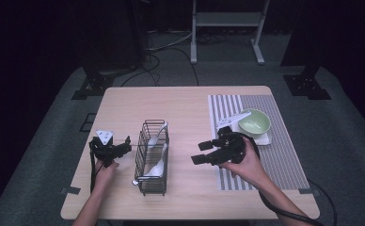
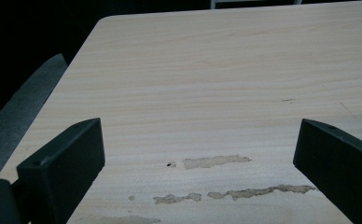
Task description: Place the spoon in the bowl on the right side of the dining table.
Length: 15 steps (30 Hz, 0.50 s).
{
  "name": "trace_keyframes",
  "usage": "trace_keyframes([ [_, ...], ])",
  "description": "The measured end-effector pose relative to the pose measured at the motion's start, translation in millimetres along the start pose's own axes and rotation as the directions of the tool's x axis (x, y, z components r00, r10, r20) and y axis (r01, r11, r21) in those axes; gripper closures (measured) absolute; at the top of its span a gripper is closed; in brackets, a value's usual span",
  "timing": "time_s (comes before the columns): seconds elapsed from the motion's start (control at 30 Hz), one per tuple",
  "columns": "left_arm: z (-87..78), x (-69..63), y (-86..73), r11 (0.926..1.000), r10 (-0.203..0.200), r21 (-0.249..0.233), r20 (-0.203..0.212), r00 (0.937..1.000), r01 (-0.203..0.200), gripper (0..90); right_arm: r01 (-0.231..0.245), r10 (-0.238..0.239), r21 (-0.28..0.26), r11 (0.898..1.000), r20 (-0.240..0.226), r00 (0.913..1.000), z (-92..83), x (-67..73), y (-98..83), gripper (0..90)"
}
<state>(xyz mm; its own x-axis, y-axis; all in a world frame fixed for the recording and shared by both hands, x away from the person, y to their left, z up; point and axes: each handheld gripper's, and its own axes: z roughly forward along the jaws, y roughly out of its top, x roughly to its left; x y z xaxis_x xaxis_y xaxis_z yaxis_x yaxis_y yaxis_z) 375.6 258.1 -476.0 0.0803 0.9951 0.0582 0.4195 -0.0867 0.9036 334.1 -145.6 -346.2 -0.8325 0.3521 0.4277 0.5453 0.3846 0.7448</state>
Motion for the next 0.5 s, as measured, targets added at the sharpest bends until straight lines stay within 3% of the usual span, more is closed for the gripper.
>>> trace_keyframes([
  [0.5, 0.0, -0.1, -0.1, 1.0000, 0.001, -0.002, -0.001, 1.0000, -0.001, 0.9, 0.013, -0.012, 0.028, 1.000, -0.008, 0.9999, 9.4, 4.8, 14.1, 23.9],
])
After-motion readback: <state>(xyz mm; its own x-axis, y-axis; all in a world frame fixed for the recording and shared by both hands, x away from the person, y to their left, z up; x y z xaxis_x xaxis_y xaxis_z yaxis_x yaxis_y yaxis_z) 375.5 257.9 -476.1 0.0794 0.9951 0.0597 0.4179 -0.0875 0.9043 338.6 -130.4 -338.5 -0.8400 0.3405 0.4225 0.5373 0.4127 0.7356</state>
